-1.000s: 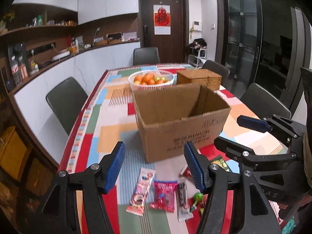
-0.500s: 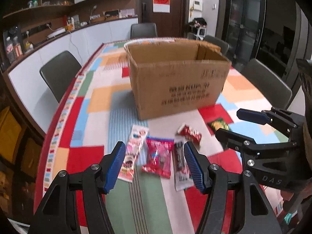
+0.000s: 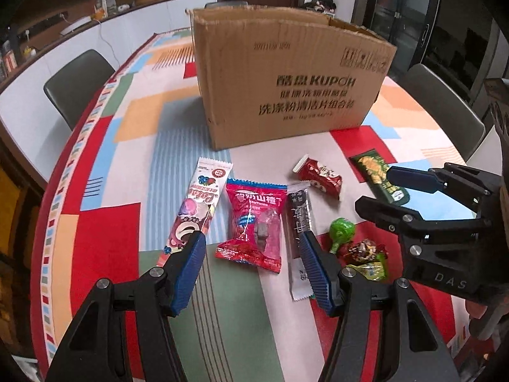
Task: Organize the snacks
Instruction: 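Move both open tools back toward the snacks on the table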
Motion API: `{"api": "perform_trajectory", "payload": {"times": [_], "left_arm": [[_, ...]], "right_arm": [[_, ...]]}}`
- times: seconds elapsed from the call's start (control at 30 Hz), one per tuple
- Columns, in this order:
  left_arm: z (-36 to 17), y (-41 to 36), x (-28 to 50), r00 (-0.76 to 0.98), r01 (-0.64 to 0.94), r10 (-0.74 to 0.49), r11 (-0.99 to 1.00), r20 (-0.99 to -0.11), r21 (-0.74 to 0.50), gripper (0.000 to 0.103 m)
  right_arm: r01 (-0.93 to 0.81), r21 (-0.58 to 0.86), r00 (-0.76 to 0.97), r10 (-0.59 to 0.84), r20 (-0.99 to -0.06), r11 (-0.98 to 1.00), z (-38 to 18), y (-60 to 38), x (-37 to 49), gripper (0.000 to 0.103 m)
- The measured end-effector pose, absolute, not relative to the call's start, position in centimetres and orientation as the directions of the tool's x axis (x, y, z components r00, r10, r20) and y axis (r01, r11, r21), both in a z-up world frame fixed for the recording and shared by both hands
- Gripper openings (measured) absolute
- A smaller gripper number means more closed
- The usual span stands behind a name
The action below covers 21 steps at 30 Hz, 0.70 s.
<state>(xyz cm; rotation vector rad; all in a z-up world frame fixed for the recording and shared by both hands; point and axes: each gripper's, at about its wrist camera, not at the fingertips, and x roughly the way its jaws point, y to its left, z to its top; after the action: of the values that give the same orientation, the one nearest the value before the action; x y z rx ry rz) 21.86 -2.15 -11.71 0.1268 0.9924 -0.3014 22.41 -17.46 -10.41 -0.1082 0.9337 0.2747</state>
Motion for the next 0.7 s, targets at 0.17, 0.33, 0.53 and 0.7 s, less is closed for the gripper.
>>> {"api": "perform_trajectory", "payload": {"times": [0.17,0.33,0.53,0.7], "left_arm": [[-12.9,-2.3,22.9,0.488,0.316,-0.194,0.948,-0.851,-0.035,0.058],[-13.9,-2.6,24.0,0.467,0.318,-0.190,0.947,-0.864,-0.037,0.057],[-14.7,-3.1,25.0,0.445,0.323,-0.192,0.945,-0.875,-0.044,0.054],[-15.1,-3.5,25.8,0.433,0.325,-0.204,0.944,-0.878,-0.060,0.048]], "right_arm": [[-0.281,0.024,0.534,0.177,-0.827,0.959,-11.8,-17.4,23.8,0.050],[-0.289,0.029,0.506,0.179,-0.844,0.957,-12.9,-17.1,25.2,0.047],[-0.307,0.013,0.500,0.173,-0.849,0.952,-13.6,-16.6,26.7,0.046],[-0.320,0.011,0.493,0.176,-0.852,0.947,-13.9,-16.1,27.8,0.043]]}}
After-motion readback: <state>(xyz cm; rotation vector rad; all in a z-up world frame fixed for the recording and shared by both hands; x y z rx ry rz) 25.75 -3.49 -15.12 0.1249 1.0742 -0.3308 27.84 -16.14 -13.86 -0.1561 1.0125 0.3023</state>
